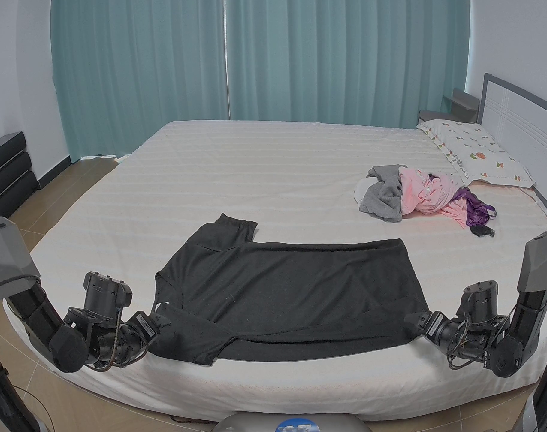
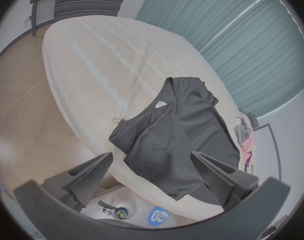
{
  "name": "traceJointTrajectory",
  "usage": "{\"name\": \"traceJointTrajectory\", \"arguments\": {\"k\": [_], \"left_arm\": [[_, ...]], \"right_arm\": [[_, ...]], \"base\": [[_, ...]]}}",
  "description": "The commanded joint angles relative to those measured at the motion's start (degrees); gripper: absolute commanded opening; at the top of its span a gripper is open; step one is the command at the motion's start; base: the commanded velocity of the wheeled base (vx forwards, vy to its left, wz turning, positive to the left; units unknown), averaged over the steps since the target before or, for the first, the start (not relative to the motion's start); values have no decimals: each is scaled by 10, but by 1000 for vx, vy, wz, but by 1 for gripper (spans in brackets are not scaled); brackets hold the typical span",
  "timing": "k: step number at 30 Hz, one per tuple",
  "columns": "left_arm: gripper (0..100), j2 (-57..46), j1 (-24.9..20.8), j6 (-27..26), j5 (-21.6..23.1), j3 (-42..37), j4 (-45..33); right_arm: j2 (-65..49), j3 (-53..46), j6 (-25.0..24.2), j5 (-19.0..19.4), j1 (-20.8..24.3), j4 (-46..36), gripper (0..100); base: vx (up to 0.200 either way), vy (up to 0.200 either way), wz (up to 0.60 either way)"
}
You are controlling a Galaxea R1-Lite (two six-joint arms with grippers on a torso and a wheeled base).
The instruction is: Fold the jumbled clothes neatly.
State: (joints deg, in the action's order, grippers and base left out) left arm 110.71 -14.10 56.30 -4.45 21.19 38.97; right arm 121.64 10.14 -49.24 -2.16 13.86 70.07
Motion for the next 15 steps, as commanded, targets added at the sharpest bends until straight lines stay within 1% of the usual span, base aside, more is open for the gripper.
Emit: {"name": "traceJointTrajectory", "arguments": {"k": [1, 4, 5, 6, 7, 8, 9, 10, 14, 15], "left_arm": [[100, -36, 24, 0, 4, 10, 1], [100, -44, 38, 0, 29, 32, 0], [100, -44, 39, 0, 30, 33, 0], [100, -38, 48, -1, 54, 53, -1], [100, -38, 48, -1, 54, 53, -1], [100, -34, 55, -9, 77, 76, -12], [100, -28, 58, -17, 85, 84, -18], [100, -9, 58, -33, 95, 105, -32], [100, 30, 59, -63, 99, 142, -43], [100, 30, 59, -63, 99, 142, -43]], "right_arm": [[-71, 8, 10, 0, -30, -7, 100], [-96, 11, 26, 5, -52, -7, 100], [-97, 11, 27, 5, -53, -7, 100], [-102, 17, 32, 15, -67, -8, 100], [-102, 17, 32, 15, -67, -8, 100], [-96, 23, 33, 34, -74, -7, 100], [-94, 25, 33, 41, -74, -7, 100], [-87, 30, 33, 56, -75, -8, 100], [-70, 43, 33, 76, -78, -7, 100], [-70, 43, 33, 76, -78, -7, 100]], "base": [[0, 0, 0], [0, 0, 0], [0, 0, 0], [0, 0, 0], [0, 0, 0], [0, 0, 0], [0, 0, 0], [0, 0, 0], [0, 0, 0], [0, 0, 0]]}}
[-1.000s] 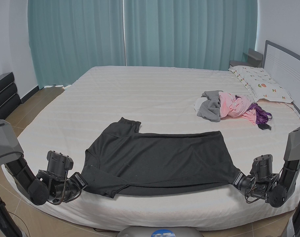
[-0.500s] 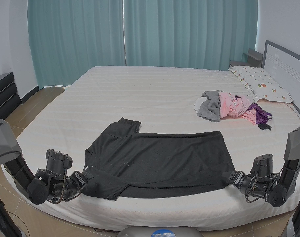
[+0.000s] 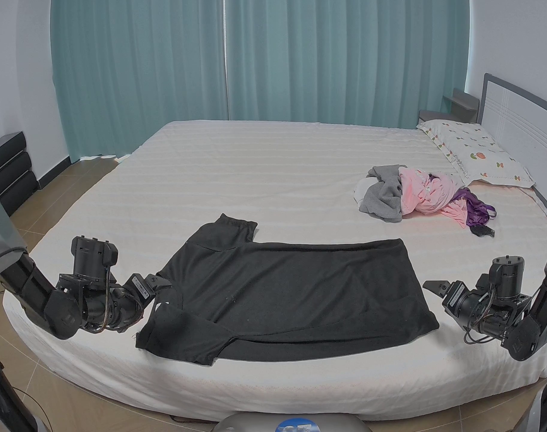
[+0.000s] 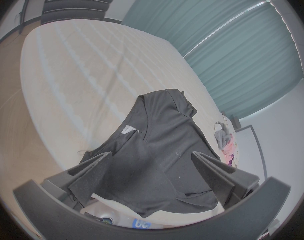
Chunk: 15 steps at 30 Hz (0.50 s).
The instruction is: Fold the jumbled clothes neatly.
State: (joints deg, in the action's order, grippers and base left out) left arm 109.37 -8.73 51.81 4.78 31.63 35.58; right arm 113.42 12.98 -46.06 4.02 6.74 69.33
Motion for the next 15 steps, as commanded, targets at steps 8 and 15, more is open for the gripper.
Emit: {"name": "traceJointTrajectory", "arguments": {"k": [8, 15], "left_arm": [[100, 125, 13, -107, 22, 108, -5], [100, 163, 21, -160, 34, 141, -3]], "right_arm": [[44, 29, 33, 101, -40, -1, 100], [64, 27, 69, 110, -45, 1, 100]], "base": [[0, 0, 0], [0, 0, 0]]}}
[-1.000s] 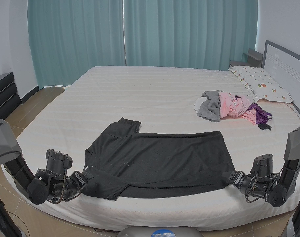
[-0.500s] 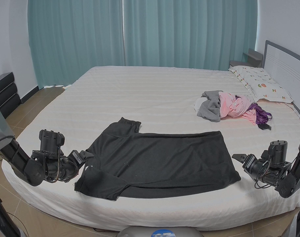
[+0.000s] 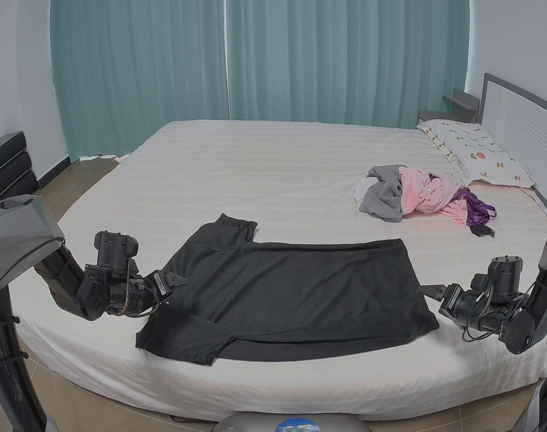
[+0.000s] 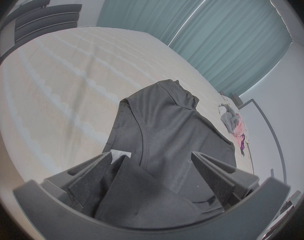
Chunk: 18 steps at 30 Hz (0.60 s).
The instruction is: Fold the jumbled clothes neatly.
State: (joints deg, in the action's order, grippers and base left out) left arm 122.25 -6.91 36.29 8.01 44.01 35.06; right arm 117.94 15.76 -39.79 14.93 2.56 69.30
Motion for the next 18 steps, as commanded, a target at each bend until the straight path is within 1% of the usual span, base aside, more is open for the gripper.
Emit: {"name": "traceJointTrajectory", "arguments": {"k": [1, 6, 12, 13, 18], "left_arm": [[100, 34, 3, -5, 2, 17, 2], [100, 59, 4, -20, 0, 37, 1], [100, 59, 6, -27, -3, 35, -1], [0, 58, 7, -27, -3, 33, -2], [0, 46, 23, -27, -3, 17, -2]], "right_arm": [[19, -1, 6, 1, -3, 1, 100], [17, -3, 9, 1, 3, 1, 100], [19, -2, 20, 1, 3, 1, 100], [19, -1, 21, 1, 3, 1, 100], [20, 4, 21, 1, 3, 0, 100]], "base": [[0, 0, 0], [0, 0, 0], [0, 0, 0], [0, 0, 0], [0, 0, 0]]}}
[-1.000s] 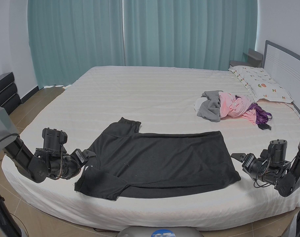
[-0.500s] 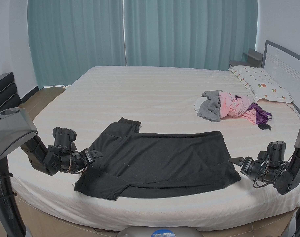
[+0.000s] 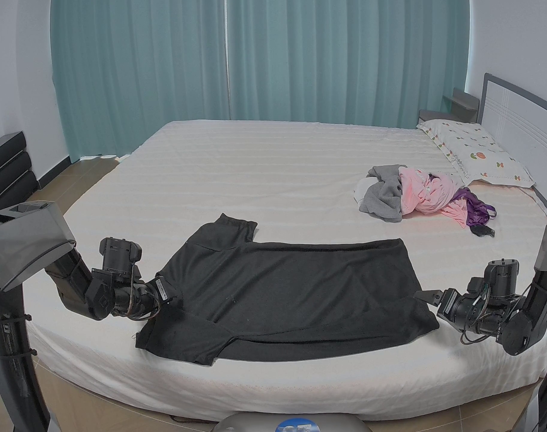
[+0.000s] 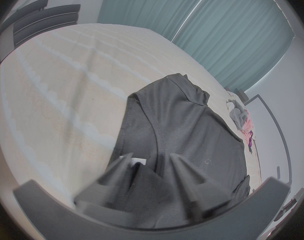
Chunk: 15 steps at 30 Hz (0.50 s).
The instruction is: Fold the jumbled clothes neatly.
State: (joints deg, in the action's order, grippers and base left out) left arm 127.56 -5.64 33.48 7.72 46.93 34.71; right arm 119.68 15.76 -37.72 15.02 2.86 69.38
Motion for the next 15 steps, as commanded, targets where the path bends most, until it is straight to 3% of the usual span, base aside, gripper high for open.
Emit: {"name": "traceJointTrajectory", "arguments": {"k": [1, 6, 15], "left_arm": [[0, -12, 14, 1, 0, -14, 3], [0, -41, 31, 5, 2, -34, 3], [0, -65, 32, 7, 0, -53, 4]], "right_arm": [[6, 7, 0, 0, -1, 0, 100], [25, 24, 0, 5, -2, 0, 100], [58, 52, 28, 72, -6, -1, 100]], "base": [[0, 0, 0], [0, 0, 0], [0, 0, 0]]}}
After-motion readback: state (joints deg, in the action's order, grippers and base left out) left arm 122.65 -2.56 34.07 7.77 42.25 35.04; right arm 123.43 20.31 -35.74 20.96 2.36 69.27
